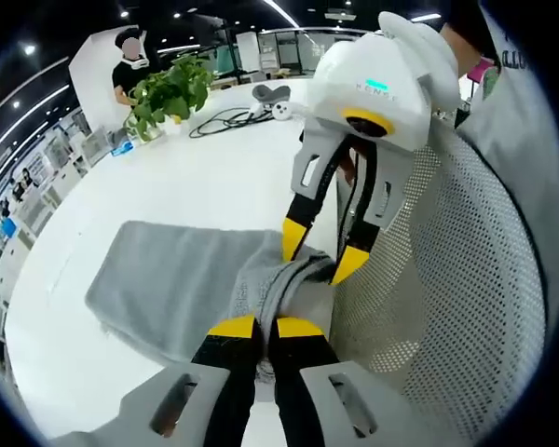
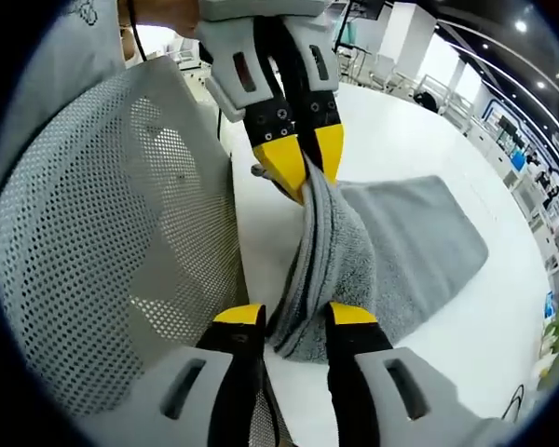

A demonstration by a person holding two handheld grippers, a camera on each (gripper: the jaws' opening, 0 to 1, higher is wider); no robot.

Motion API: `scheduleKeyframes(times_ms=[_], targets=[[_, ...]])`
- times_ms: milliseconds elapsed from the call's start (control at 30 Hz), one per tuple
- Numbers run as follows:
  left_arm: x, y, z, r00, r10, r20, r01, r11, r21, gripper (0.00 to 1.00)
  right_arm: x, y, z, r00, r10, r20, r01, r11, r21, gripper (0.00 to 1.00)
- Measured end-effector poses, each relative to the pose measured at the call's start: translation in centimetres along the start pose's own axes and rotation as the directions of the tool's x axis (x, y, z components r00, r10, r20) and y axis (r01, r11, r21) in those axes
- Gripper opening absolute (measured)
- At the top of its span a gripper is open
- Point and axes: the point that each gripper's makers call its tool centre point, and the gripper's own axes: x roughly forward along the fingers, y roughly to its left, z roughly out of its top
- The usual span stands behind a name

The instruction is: Fold the towel on the table until its edges align and the towel forms a compact rectangular stack.

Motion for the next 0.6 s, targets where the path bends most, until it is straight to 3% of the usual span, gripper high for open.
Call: scheduleKeyframes(times_ms=[133,267,400,600], targets=[[-0.1,0.1,0.0,1.000,0.004,0.003,-0.004,1.000,-0.003,0.05,0.3,-0.5,0.2,0.998,-0.058,0.003,0.058,0.997,0.052,0.22],[-0.2,0.1,0.1,1.000,0.007,0.008,-0.007,1.000,-0.013,0.05,0.2,-1.5,0.4,0.994,-0.103,0.033,0.094,0.976,0.196,0.16],[-0.3,0.1,0.1,1.000,0.007,0.010,-0.007,1.000,-0.016,0.05,0.0,-1.7,0.3,0.993,-0.114,0.033,0.106,0.977,0.188,0.07],[-0.5,0.1,0.3,1.000,0.007,0.010,-0.007,1.000,0.000,0.05,-0.8,-2.0,0.4,0.994,-0.091,0.057,0.079,0.979,0.186,0.03]])
